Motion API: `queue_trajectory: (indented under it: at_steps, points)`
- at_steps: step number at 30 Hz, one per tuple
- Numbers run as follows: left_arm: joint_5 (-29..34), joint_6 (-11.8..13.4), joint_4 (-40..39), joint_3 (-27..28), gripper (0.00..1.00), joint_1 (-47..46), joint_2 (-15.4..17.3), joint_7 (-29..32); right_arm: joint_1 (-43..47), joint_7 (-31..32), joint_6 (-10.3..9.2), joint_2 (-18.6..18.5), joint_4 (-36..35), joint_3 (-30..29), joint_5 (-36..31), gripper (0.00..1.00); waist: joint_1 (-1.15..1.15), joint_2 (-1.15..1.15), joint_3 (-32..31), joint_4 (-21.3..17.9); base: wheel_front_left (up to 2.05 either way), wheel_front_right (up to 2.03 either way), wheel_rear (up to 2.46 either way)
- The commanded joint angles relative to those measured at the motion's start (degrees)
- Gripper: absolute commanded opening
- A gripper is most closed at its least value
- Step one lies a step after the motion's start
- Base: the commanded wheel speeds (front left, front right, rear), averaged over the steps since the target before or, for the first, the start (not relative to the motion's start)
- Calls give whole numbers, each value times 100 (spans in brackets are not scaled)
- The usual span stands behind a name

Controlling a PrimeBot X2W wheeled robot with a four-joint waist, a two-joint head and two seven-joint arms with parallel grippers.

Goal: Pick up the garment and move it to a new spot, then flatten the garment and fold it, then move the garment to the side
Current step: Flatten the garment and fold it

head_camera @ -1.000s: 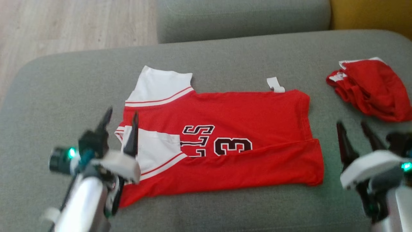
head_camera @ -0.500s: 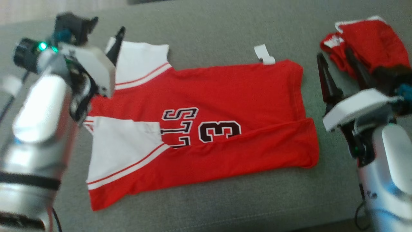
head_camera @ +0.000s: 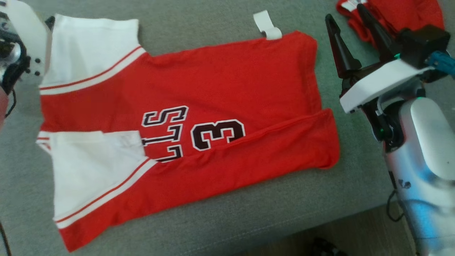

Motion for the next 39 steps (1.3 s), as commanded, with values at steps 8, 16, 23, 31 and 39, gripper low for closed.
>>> queue_trajectory:
  at_steps: [8,16,23,31,39]
  points:
    - [-189,8,475,-72,100,-578,79,-90,-213,-172,-5,-150,-13,146,125,100,-1,0,250,-143,0,0,0]
    - [-428,8,707,-385,100,-757,90,11,-346,-206,-5,-167,22,141,144,100,-1,0,392,-233,0,0,0]
    - [-858,8,696,-604,40,-771,28,336,-369,-229,-5,-193,51,105,125,100,-1,0,447,-272,0,0,0]
    - [-1265,8,556,-811,0,-858,41,188,-417,-192,-5,-264,148,55,101,100,-1,0,325,-112,0,0,0]
    - [-1246,8,562,-891,0,-933,-269,-834,-485,-29,-5,-487,327,42,269,100,-1,0,-8,396,0,0,0]
